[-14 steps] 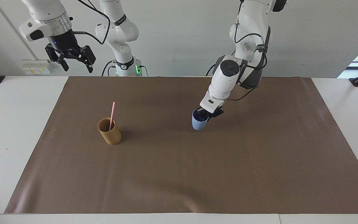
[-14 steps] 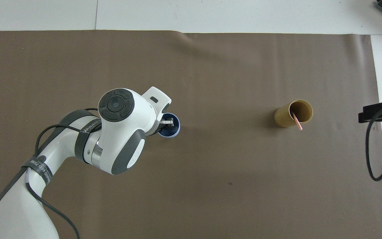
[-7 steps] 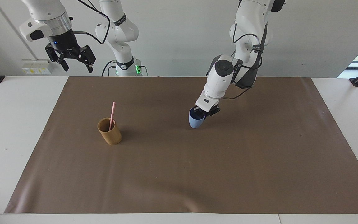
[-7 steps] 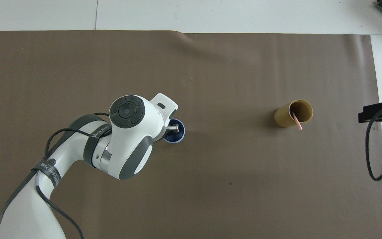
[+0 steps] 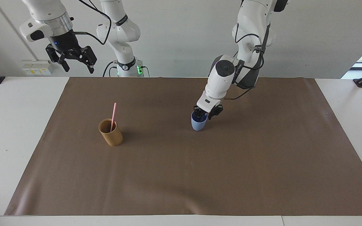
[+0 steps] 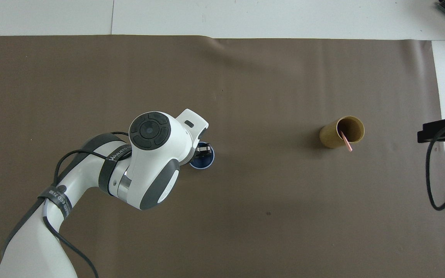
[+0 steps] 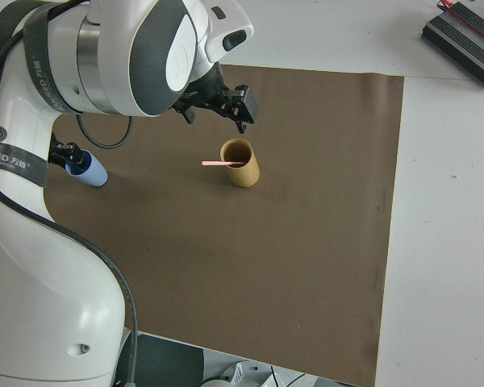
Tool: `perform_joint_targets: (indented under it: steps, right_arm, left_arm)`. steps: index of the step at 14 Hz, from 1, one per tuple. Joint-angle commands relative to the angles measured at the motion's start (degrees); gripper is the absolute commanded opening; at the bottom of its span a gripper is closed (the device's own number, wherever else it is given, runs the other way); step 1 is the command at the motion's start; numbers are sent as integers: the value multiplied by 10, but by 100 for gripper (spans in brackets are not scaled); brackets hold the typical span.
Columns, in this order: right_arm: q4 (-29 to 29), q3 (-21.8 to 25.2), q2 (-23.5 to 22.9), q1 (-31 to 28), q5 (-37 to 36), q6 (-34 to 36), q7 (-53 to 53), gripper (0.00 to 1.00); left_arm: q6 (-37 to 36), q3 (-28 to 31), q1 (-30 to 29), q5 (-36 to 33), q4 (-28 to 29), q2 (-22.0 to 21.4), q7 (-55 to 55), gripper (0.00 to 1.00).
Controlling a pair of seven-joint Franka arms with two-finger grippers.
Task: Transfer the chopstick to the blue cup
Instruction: 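Carry the blue cup with the left gripper to the table center, then open the left gripper and withdraw it from the blue cup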
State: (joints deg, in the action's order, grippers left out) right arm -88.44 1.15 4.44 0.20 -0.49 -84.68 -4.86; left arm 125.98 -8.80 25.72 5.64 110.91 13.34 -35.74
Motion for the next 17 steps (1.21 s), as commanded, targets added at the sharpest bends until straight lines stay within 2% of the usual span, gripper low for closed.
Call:
perform_joint_targets:
  steps: [1, 5, 6, 8, 11, 13, 15, 17]
  right_arm:
    - [-9, -4, 11, -7, -4, 5, 14, 100]
    - [-9, -4, 11, -7, -3, 5, 14, 100]
    - [-9, -4, 11, -7, -4, 4, 14, 100]
    - [-9, -4, 11, -7, -4, 4, 16, 100]
    - [-10, -3, 12, -8, -4, 6, 17, 100]
    - [-10, -4, 12, -8, -4, 7, 18, 100]
    - [-14, -5, 14, -6, -2, 29, 8, 100]
    - [-54, -5, 19, -1, 16, 10, -41, 100]
  left_arm:
    - [-15, 11, 11, 5, -7, -14, -11, 100]
    - [-85, 14, -18, -1, -30, -52, 9, 100]
    - [-103, 17, -25, -1, -30, -72, 35, 100]
    - [-133, 17, -76, -2, -38, -99, 122, 100]
    - [-225, 17, -147, -5, -110, -97, 246, 100]
    - [-268, 17, -182, -33, -152, -99, 314, 100]
    - [-323, 19, -206, -41, -194, -100, 361, 100]
    - [-382, 18, -212, -58, -231, -110, 369, 100]
